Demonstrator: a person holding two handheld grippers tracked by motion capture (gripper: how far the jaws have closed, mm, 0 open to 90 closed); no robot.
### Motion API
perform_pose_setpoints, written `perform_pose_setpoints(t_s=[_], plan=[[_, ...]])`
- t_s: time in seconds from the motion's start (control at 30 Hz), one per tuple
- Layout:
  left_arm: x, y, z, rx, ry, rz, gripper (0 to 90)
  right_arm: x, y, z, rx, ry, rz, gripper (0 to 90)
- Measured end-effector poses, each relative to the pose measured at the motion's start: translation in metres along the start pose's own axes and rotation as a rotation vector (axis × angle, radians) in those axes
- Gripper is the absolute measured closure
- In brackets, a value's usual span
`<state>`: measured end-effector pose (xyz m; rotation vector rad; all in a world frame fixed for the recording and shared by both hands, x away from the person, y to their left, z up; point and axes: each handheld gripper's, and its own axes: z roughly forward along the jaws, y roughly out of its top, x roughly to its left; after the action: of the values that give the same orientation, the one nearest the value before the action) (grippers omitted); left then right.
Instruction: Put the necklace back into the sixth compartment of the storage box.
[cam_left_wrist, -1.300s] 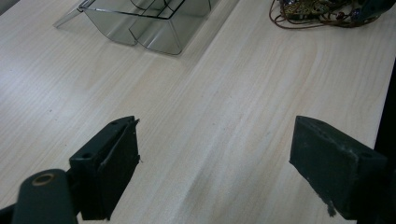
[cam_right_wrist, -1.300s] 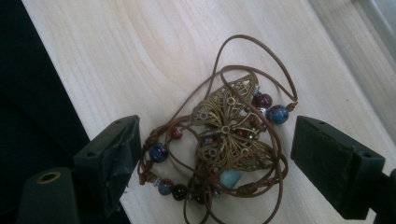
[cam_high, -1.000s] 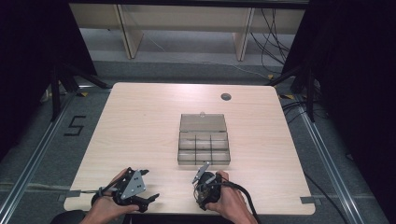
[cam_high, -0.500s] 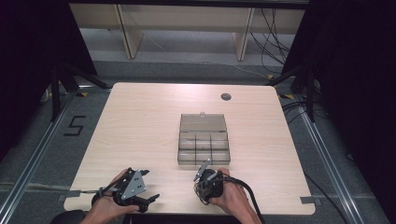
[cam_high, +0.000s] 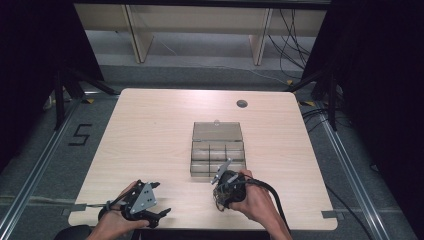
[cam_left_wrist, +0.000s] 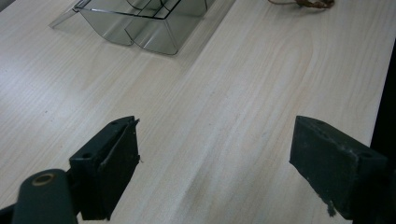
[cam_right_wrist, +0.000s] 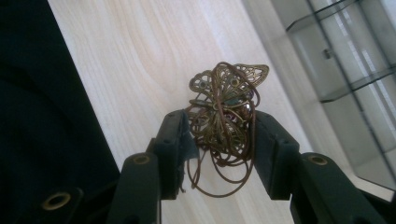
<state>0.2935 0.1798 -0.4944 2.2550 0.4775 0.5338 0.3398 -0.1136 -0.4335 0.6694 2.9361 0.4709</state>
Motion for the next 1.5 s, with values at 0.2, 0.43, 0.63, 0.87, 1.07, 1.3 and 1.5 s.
perform_pose_setpoints(t_s=[0.2, 0.43, 0.63, 0.87, 1.07, 1.3, 1.5], plan=[[0.001, 0.0, -0.001, 0.006, 0.0, -0.003, 15.0, -0.005, 0.006, -0.016, -0.016, -0.003, -0.004, 58.5], [0.001, 0.0, 0.0, 0.016, 0.007, -0.003, 15.0, -0.013, 0.01, -0.031, -0.034, -0.004, -0.006, 58.5], [0.001, 0.0, -0.001, 0.021, 0.003, -0.003, 15.0, -0.02, 0.014, -0.037, -0.04, 0.001, -0.005, 58.5], [0.001, -0.001, 0.001, 0.014, -0.007, -0.014, 15.0, -0.03, 0.017, -0.045, -0.055, -0.01, 0.009, 58.5], [0.0, -0.001, 0.001, 0.006, -0.002, -0.022, 15.0, -0.041, 0.025, -0.055, -0.045, -0.023, 0.017, 58.5], [0.001, 0.0, 0.001, 0.008, -0.007, -0.019, 15.0, -0.055, 0.029, -0.063, -0.033, -0.037, 0.04, 58.5], [0.001, 0.0, 0.001, 0.017, 0.0, -0.011, 15.0, -0.068, 0.03, -0.069, -0.022, -0.046, 0.07, 58.6]])
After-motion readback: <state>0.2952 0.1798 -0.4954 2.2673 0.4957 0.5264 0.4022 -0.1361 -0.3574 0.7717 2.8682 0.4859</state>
